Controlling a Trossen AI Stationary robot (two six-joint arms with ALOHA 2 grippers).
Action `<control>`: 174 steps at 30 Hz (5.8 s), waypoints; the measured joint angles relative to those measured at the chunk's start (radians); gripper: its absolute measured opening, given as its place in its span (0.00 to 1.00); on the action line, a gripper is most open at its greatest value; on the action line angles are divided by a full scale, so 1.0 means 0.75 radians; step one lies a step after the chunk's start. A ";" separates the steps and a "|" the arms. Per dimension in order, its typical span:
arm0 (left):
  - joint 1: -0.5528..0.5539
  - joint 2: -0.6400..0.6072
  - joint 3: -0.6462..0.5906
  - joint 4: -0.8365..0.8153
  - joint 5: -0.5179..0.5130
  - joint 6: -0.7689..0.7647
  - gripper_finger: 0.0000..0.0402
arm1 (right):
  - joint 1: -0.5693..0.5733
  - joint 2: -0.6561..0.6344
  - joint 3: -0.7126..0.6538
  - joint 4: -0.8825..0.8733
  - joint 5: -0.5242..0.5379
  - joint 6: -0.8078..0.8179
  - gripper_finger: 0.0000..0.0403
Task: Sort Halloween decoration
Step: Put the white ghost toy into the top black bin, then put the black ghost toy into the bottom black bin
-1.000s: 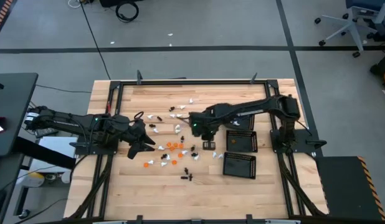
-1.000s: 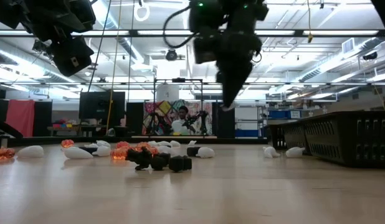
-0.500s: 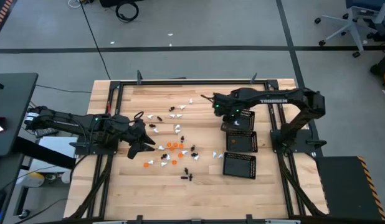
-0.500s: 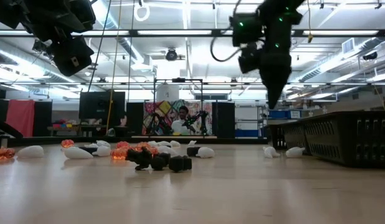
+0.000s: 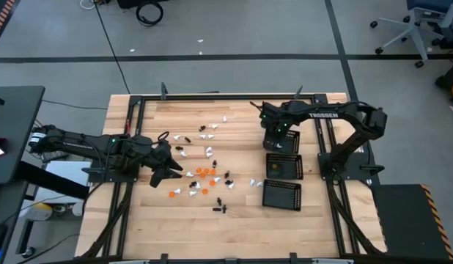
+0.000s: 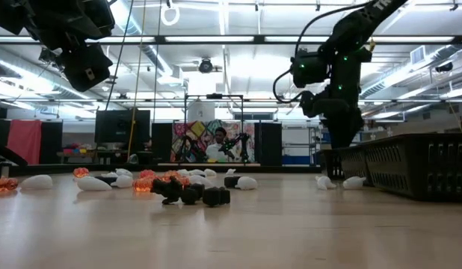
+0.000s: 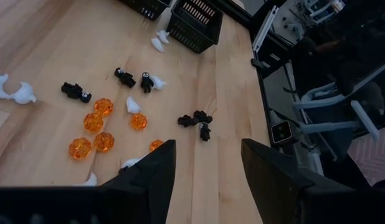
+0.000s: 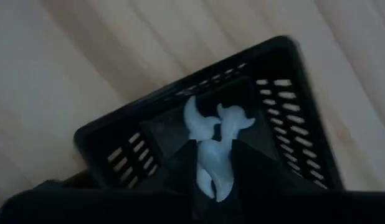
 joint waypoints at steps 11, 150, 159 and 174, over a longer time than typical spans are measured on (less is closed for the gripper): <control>0.000 0.000 0.000 -0.004 0.000 0.012 0.48 | 0.022 0.000 0.141 -0.065 -0.110 0.014 0.40; -0.001 0.001 0.001 0.002 -0.079 -0.091 0.48 | 0.597 0.610 0.630 0.241 -0.259 0.035 0.18; -0.001 0.001 0.001 0.002 -0.079 -0.097 0.48 | 0.636 0.609 0.636 0.180 -0.255 -0.227 0.22; 0.000 0.001 0.001 0.002 -0.079 -0.094 0.48 | 0.699 0.608 0.561 0.258 -0.050 -0.308 0.42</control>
